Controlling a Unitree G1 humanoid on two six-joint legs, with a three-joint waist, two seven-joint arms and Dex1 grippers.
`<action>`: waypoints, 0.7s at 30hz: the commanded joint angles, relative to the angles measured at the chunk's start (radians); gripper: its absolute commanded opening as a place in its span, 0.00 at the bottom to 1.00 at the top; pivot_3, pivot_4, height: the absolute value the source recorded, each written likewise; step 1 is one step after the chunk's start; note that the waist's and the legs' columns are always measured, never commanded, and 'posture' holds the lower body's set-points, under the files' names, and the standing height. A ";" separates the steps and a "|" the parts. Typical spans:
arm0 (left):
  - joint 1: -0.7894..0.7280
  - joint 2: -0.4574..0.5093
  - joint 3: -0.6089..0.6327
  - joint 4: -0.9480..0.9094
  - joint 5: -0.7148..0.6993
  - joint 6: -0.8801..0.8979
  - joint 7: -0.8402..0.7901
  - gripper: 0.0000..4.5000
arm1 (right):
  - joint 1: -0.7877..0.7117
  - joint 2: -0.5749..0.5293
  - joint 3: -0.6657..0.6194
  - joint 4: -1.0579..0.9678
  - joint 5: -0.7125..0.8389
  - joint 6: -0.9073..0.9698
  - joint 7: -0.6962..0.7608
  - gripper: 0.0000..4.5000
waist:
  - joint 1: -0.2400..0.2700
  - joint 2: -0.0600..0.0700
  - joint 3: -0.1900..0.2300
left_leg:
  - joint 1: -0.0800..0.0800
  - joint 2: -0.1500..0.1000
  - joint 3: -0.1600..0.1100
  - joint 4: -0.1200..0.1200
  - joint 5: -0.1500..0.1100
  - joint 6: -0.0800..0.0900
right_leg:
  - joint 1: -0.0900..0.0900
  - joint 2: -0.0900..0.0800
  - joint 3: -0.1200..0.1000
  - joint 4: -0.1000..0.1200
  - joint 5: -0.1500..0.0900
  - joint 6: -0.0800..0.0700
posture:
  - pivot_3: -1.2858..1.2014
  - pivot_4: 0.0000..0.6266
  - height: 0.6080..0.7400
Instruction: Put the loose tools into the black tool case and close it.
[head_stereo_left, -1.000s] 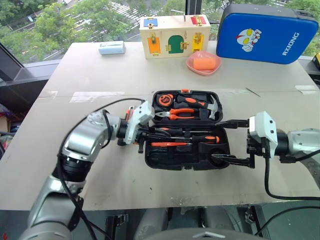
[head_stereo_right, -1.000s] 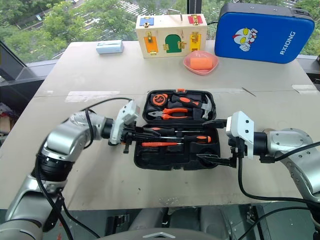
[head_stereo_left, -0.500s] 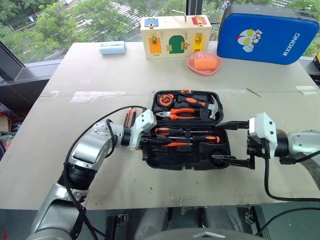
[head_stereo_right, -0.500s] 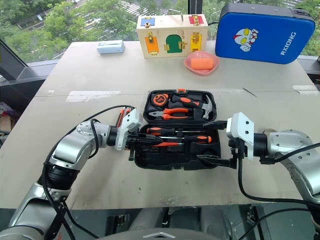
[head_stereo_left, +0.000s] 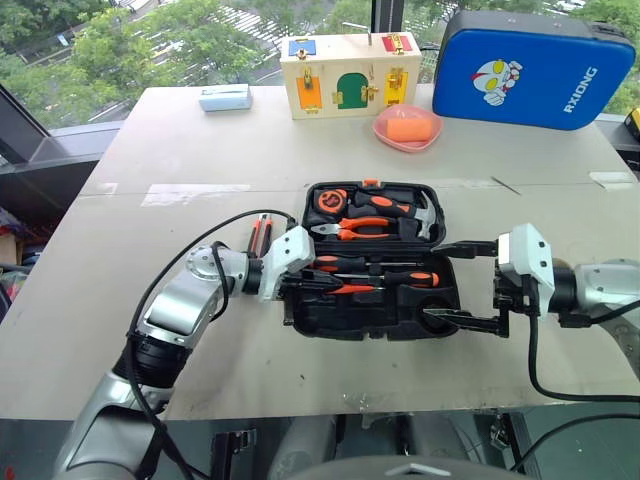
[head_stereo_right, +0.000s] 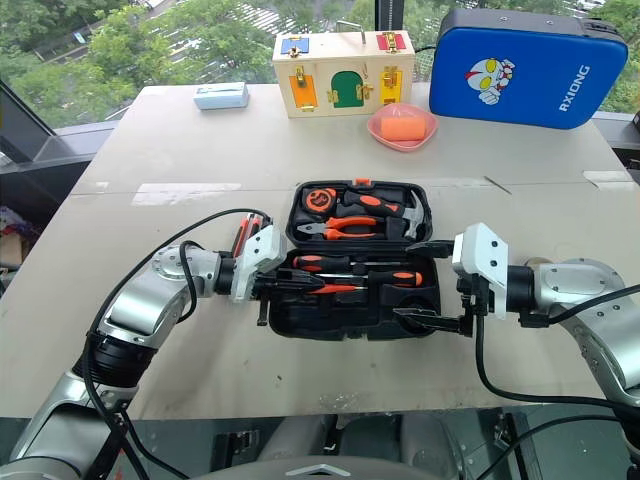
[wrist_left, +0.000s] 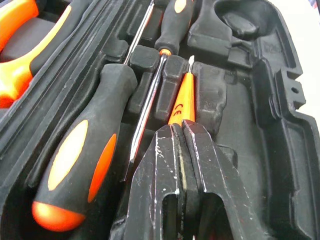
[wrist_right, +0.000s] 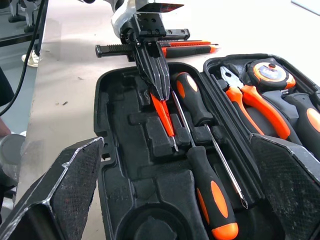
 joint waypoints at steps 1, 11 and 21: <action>0.017 0.017 0.004 0.009 -0.032 0.132 -0.002 0.01 | -0.017 0.004 -0.007 -0.028 0.020 0.002 -0.004 1.00 | 0.000 0.000 0.000 | 0.000 0.000 0.000 0.000 0.000 0.000 | 0.000 0.000 0.000 0.000 0.000 0.000 | 0.52 0.24 0.96; -0.014 -0.010 0.034 -0.013 -0.093 0.214 0.021 0.01 | -0.024 0.010 -0.001 -0.022 0.018 0.002 -0.003 1.00 | -0.001 0.000 0.000 | 0.000 0.000 0.000 0.000 0.000 0.000 | 0.000 0.000 0.000 0.000 0.000 0.000 | 0.52 0.24 0.96; 0.028 0.019 -0.075 0.025 0.059 0.079 0.030 0.01 | -0.012 0.011 -0.002 -0.033 0.021 0.004 -0.007 1.00 | 0.002 0.000 -0.001 | 0.000 0.000 0.000 0.000 0.000 0.000 | 0.000 0.000 0.000 0.000 0.000 0.000 | 0.52 0.24 0.96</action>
